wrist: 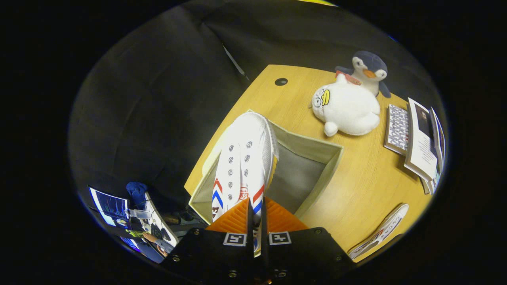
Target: Open the storage box then place both shoes into the box .Put the left shoe in first, then the right shoe, with the right side of both shoes facing outward in a uniform manner.
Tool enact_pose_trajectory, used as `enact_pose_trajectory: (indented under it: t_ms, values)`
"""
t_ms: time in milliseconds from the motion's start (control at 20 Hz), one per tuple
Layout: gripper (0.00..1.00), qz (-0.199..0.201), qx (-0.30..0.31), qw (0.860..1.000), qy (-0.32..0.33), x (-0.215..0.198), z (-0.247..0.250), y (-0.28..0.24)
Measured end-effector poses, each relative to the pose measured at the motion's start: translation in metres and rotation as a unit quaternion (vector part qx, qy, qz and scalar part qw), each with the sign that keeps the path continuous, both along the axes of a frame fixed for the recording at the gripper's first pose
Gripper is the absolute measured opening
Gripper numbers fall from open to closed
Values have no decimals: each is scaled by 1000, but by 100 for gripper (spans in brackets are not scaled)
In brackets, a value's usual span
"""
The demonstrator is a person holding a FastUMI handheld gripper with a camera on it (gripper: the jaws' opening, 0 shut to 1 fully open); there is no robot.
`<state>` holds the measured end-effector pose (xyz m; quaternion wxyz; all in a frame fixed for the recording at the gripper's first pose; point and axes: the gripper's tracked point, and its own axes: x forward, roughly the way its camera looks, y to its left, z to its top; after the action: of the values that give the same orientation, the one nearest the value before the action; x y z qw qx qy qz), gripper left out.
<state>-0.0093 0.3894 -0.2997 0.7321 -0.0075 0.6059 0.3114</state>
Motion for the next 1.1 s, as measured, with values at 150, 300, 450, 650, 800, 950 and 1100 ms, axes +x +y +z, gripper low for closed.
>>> enact_pose_trajectory:
  t_ms: [150, 300, 450, 650, 800, 950, 1100]
  values:
    - [7, -7, -37, 999, 22, 0, -36, 8]
    - [6, 3, -80, 996, 30, 2, -70, 17]
    - [6, 11, -110, 994, 12, 4, -88, 19]
    - [7, 8, -120, 993, 15, 3, -100, 23]
    - [32, 14, -107, 994, 5, 8, -86, 25]
    - [56, 24, -79, 997, -12, 9, -53, 29]
    - [77, 30, -58, 997, -33, 14, -13, 21]
